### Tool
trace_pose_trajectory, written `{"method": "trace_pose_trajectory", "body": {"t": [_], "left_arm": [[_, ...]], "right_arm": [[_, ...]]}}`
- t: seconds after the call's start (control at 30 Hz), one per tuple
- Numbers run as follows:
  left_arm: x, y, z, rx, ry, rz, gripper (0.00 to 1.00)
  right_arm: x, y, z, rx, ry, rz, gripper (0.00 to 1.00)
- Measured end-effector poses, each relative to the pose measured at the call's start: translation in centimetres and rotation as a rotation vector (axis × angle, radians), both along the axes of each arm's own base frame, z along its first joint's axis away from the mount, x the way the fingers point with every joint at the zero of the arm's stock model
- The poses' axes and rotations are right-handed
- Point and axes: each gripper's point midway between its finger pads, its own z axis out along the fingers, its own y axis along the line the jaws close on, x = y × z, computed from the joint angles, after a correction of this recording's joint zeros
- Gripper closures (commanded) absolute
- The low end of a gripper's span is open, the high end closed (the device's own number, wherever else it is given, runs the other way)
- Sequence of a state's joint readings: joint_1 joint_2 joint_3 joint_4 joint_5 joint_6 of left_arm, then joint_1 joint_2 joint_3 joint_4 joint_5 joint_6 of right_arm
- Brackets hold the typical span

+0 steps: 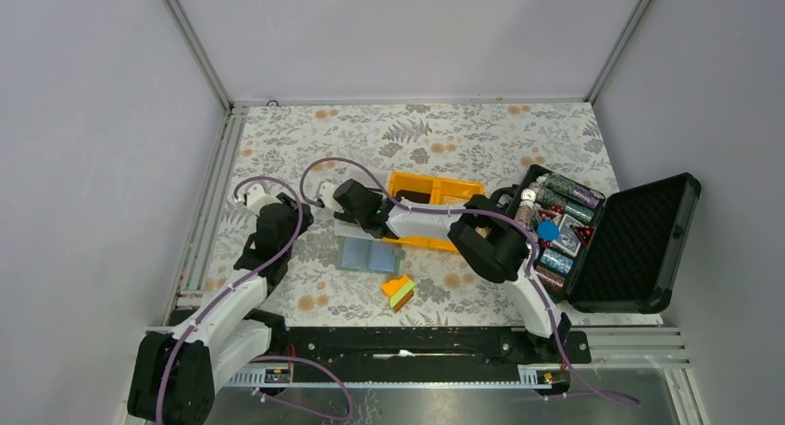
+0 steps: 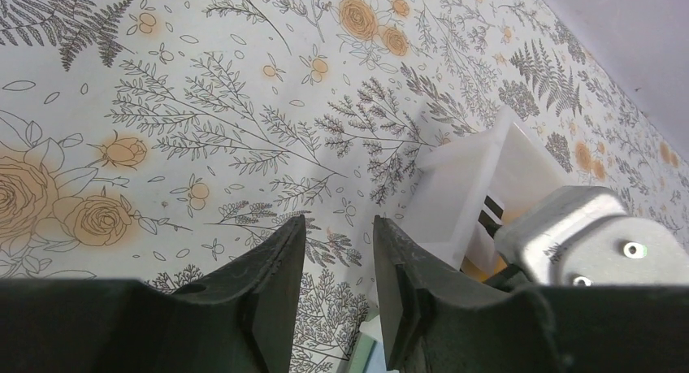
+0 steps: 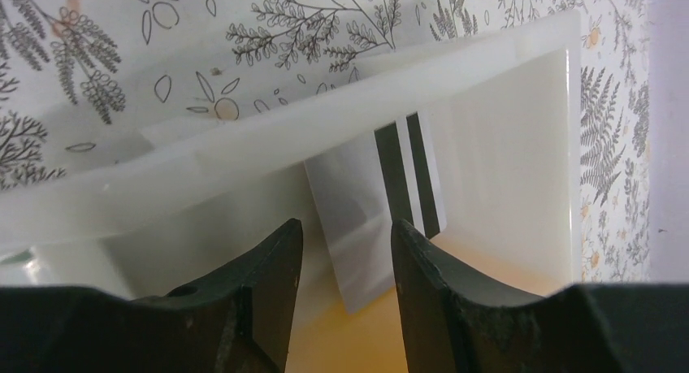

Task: Put the credit cards into the card holder
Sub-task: Pick up the credit card from the storage box.

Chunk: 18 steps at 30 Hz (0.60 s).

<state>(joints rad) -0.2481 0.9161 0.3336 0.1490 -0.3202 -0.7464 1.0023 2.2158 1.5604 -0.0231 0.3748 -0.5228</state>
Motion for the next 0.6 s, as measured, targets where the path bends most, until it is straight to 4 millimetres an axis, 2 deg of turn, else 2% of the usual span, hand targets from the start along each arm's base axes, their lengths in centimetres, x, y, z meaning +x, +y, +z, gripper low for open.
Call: {"method": "trace_pose_trajectory", "body": {"t": [0.43,0.53,0.6], "left_arm": [[0.0,0.0,0.0,-0.013,-0.002,0.008,0.63],[0.0,0.0,0.0,-0.013,0.0,0.008,0.63],[-0.1,0.1,-0.2,-0.011,0.008,0.009,0.63]], "right_arm": [[1.6,0.2,-0.5,-0.054,-0.142,0.033,0.54],[1.6,0.3,-0.6,-0.064,-0.172,0.049,0.58],[1.8,0.4,-0.6,-0.066,-0.192,0.056,0.65]]}}
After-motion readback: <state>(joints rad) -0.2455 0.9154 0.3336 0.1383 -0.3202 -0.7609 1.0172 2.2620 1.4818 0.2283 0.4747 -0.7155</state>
